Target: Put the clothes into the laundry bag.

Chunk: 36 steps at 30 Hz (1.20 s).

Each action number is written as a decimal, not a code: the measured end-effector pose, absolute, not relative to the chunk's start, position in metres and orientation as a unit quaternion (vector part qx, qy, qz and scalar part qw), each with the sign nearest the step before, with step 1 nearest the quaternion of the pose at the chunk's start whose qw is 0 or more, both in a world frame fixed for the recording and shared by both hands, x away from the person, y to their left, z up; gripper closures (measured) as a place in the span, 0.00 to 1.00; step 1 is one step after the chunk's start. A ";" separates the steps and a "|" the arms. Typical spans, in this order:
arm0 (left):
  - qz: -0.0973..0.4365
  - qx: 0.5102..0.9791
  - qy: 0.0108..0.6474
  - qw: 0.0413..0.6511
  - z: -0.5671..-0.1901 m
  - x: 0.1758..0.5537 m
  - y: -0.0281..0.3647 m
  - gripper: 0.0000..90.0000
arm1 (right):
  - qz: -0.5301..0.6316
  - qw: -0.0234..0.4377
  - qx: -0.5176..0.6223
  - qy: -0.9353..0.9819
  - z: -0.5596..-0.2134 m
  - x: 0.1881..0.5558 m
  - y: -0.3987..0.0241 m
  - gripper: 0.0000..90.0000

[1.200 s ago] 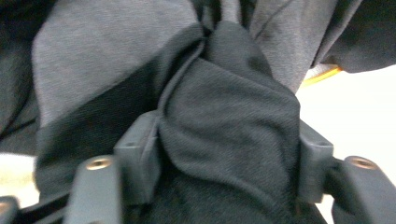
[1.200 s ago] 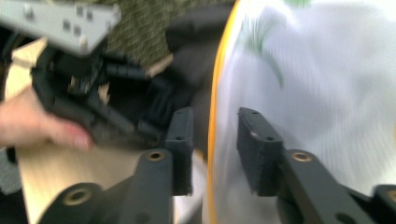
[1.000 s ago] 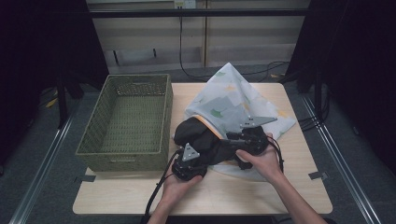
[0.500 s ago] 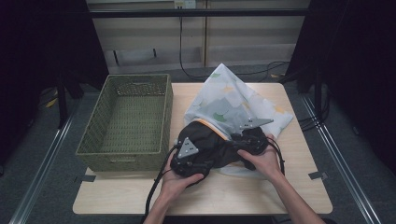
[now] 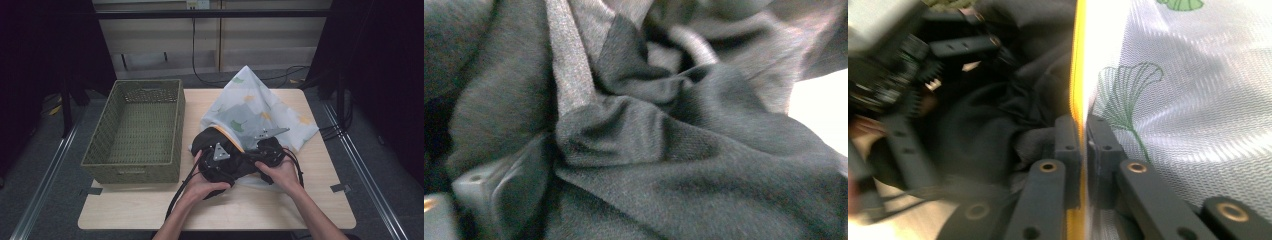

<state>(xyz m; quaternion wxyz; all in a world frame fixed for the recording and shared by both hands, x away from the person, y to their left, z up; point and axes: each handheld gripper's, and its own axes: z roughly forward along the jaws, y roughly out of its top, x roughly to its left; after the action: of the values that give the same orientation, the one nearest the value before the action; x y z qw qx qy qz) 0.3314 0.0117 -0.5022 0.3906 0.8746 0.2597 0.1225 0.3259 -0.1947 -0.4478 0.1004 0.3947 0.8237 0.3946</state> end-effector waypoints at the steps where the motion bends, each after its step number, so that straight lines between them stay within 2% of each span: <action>1: 0.134 0.873 0.263 0.387 -0.503 0.332 0.010 0.09 | 0.401 0.094 0.396 0.821 -0.447 0.326 -0.194 0.97; 4: 0.158 0.871 0.275 0.374 -0.503 0.333 0.009 0.35 | 0.405 0.092 0.389 0.822 -0.444 0.325 -0.190 0.98; 6: 0.164 0.861 0.281 0.390 -0.504 0.334 0.008 0.52 | 0.410 0.087 0.382 0.824 -0.441 0.323 -0.186 0.99; 7: 0.163 0.861 0.286 0.387 -0.503 0.334 0.010 0.66 | 0.414 0.089 0.372 0.826 -0.438 0.321 -0.182 0.99; 8: 0.152 0.854 0.294 0.401 -0.502 0.335 0.011 0.66 | 0.414 0.089 0.372 0.826 -0.438 0.321 -0.182 0.99; 10: 0.131 0.846 0.300 0.420 -0.500 0.339 0.019 0.74 | 0.420 0.089 0.368 0.825 -0.434 0.318 -0.181 0.99; 16: 0.099 0.817 0.310 0.476 -0.482 0.338 0.028 0.80 | 0.443 0.095 0.356 0.817 -0.417 0.317 -0.179 0.99; 22: 0.079 0.791 0.304 0.524 -0.458 0.335 0.028 0.81 | 0.478 0.108 0.323 0.809 -0.376 0.311 -0.165 0.99; 28: 0.094 0.756 0.325 0.561 -0.429 0.337 0.030 0.81 | 0.518 0.097 0.302 0.794 -0.349 0.304 -0.157 0.99; 33: 0.120 0.719 0.336 0.596 -0.403 0.337 0.037 0.81 | 0.561 0.091 0.258 0.781 -0.315 0.275 -0.143 0.99; 36: 0.123 0.717 0.340 0.595 -0.403 0.339 0.040 0.81 | 0.567 0.084 0.259 0.777 -0.311 0.268 -0.144 0.99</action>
<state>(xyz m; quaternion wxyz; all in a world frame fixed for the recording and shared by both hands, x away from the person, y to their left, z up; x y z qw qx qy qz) 0.3387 0.0400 -0.4030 0.5954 0.7175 0.3400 0.1228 0.2679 -0.1445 -0.3114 0.0844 0.2588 0.7774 0.5670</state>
